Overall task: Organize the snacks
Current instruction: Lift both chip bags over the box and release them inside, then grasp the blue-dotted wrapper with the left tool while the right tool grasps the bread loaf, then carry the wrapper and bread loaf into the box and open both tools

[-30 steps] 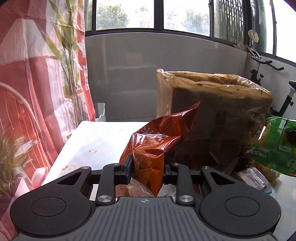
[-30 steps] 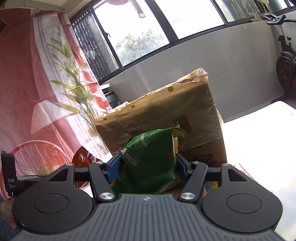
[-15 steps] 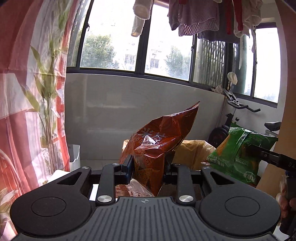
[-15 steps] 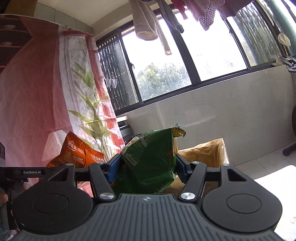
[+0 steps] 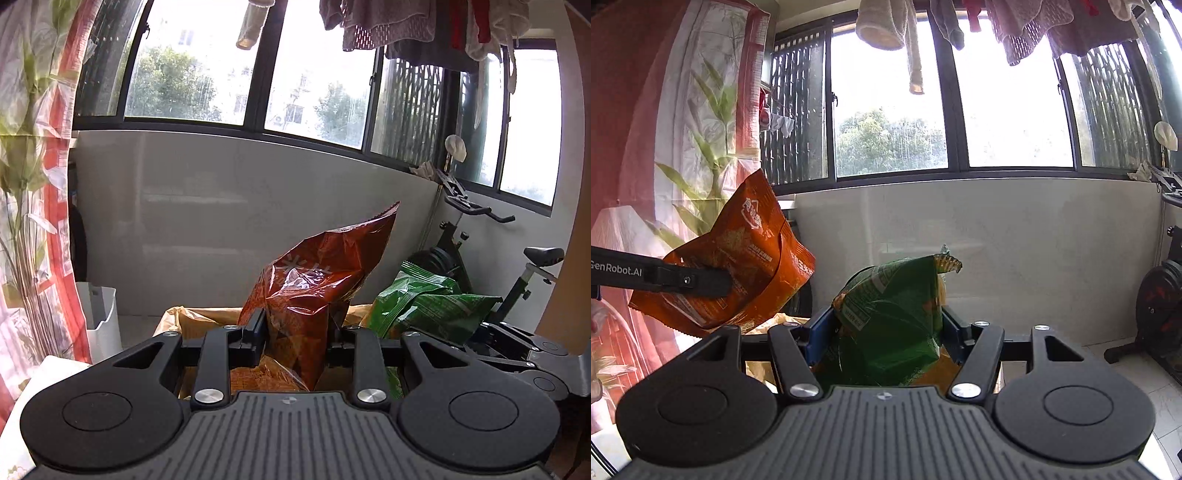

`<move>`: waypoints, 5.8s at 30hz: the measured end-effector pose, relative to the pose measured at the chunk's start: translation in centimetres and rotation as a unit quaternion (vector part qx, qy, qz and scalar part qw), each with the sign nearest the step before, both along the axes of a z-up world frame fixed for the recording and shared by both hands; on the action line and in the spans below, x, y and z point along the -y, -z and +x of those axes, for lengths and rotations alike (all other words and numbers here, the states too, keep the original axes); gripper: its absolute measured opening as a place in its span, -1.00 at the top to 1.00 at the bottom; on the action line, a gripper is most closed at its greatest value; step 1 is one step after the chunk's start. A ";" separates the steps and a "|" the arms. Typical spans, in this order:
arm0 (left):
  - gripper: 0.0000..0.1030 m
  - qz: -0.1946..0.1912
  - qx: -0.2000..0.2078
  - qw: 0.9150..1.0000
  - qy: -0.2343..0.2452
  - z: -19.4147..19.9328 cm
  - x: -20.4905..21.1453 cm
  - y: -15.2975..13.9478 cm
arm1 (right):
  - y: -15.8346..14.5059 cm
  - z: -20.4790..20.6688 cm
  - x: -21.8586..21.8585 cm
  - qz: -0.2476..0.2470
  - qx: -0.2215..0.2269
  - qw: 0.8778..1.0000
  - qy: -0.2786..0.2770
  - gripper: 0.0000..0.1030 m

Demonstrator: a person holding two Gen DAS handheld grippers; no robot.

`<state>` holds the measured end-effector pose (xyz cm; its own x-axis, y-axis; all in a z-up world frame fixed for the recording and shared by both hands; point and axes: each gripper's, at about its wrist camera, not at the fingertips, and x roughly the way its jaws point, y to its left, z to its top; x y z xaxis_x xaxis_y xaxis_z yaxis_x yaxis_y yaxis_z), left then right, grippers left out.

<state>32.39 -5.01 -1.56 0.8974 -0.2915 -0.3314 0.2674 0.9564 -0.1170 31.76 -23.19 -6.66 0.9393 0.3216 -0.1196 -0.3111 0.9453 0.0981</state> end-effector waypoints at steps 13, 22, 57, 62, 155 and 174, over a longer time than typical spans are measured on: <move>-0.38 0.019 -0.019 0.999 -0.019 0.6 -1.3 2.4 | 1.6 -0.4 1.2 0.015 -0.047 0.999 0.002 -0.66; -0.38 0.027 -0.017 0.999 -0.035 -5.4 -5.6 2.8 | 2.1 -7.1 1.2 0.058 -0.022 0.998 -0.022 -0.67; -0.38 -0.013 -0.186 0.974 -0.130 -10.5 -9.7 17.4 | 19.5 -11.7 -3.8 -0.031 -0.207 0.978 0.012 -0.51; -0.38 -0.002 -0.205 0.969 -0.141 -10.3 -8.4 19.2 | 19.6 -11.7 -3.5 -0.023 -0.203 0.979 0.003 -0.46; 0.07 0.022 -0.004 0.997 -0.074 -9.2 -3.7 3.8 | 1.0 -8.2 1.9 0.044 -0.019 0.998 0.038 -0.43; -0.20 -0.007 -0.052 0.998 -0.027 3.1 -2.1 4.4 | 2.0 3.4 -1.0 0.019 -0.096 0.995 0.010 -0.48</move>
<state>35.51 -2.95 -5.91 0.8728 -0.2491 -0.4197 0.2019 0.9672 -0.1543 35.13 -22.15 -8.70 0.9068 0.3101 -0.2856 -0.2640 0.9459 0.1887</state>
